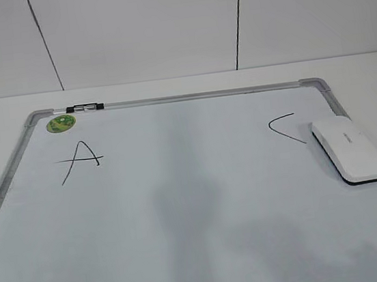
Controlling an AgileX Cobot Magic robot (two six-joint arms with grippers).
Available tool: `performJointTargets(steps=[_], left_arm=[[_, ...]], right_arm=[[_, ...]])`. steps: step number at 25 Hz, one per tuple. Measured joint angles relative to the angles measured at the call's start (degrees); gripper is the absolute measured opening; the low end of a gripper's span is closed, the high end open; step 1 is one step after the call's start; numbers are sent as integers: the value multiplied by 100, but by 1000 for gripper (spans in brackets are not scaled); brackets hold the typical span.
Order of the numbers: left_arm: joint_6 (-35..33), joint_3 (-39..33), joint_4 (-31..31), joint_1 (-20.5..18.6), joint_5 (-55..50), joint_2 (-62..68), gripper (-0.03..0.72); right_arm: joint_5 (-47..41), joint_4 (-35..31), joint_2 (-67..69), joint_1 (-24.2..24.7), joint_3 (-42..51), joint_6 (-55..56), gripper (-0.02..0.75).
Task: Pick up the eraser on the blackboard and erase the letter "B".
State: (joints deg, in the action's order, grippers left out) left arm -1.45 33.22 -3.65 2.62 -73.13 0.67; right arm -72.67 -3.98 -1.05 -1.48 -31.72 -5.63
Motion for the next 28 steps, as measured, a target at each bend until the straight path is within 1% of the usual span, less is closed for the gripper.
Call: performJointTargets(steps=[4, 10, 14, 28], left_arm=[[-23, -67, 16, 0, 185, 1, 241], [-35, -304, 29, 0, 863, 1, 241], [-35, -315, 33, 0, 924, 1, 241], [-35, -315, 33, 0, 939, 1, 240]], right_arm=[[-39, 53, 1, 0, 57, -66, 572], [280, 169, 1, 0, 151, -98, 572], [571, 177, 1, 0, 305, -98, 572], [601, 191, 1, 0, 319, -98, 572]])
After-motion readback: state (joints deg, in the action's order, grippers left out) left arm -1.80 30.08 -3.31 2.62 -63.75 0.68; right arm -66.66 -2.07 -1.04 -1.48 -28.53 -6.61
